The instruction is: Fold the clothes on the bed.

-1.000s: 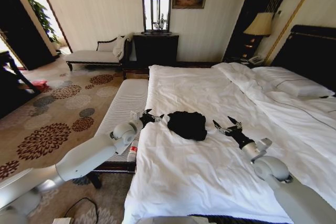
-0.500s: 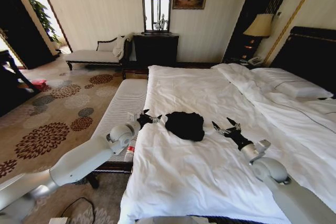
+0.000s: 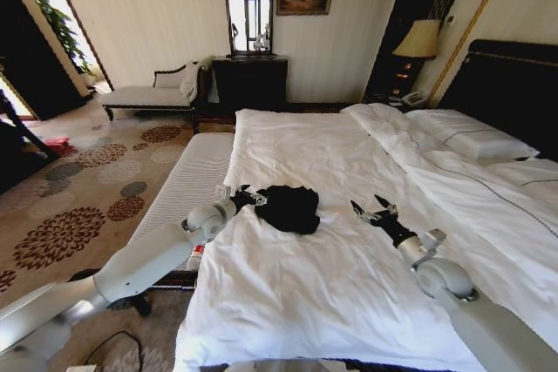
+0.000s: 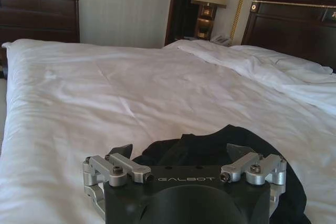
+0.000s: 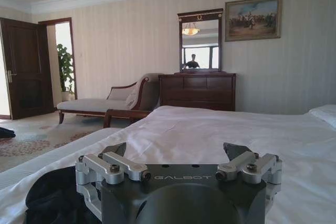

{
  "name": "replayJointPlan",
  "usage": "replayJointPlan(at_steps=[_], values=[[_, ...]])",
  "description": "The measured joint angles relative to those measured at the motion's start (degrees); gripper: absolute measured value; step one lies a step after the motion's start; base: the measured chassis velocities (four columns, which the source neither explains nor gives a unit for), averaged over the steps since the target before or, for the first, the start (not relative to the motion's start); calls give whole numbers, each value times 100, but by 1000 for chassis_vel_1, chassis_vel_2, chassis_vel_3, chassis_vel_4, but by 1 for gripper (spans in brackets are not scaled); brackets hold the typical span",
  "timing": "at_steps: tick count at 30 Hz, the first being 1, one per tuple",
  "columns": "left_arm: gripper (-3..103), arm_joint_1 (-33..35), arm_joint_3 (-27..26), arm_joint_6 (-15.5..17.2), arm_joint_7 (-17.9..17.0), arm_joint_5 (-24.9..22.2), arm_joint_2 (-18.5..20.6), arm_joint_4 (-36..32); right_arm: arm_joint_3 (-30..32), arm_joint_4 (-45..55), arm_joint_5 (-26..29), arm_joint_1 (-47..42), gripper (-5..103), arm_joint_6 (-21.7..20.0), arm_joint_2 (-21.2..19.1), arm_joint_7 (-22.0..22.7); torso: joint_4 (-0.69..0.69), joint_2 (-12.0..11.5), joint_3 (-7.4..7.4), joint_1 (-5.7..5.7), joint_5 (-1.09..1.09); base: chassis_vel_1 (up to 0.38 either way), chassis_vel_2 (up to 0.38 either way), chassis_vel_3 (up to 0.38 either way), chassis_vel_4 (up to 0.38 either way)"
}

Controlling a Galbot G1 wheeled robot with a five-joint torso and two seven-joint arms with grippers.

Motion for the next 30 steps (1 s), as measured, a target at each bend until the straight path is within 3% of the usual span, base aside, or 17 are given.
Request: replayJointPlan(at_steps=[8, 12, 15, 17, 30], values=[[100, -206, -34, 27, 672, -381, -42, 499, -491, -297, 410, 579, 100, -265, -68, -52, -5, 0, 1, 2, 7, 10, 15, -2, -7], [100, -464, 181, 26, 1069, -410, -74, 723, -789, -367, 934, 943, 100, -551, -90, -26, -10, 0, 0, 0, 6, 0, 0, 0, 0], [100, -743, 504, 19, 1384, -452, -129, 908, -1168, -395, 1677, 1410, 100, -907, -114, 74, -2, 0, 0, 0, 3, 0, 0, 0, 0], [100, -858, 642, 7, 1517, -513, -224, 1019, -1481, -480, 1859, 1699, 100, -1061, -128, 65, -1, 0, 1, 1, 3, 0, 0, 0, 0], [100, -854, 666, -104, 1654, -512, -442, 1611, -2995, -1384, 1494, 2870, 100, -1127, 51, -168, -5, 0, 1, 0, 4, 0, 0, 0, 0]])
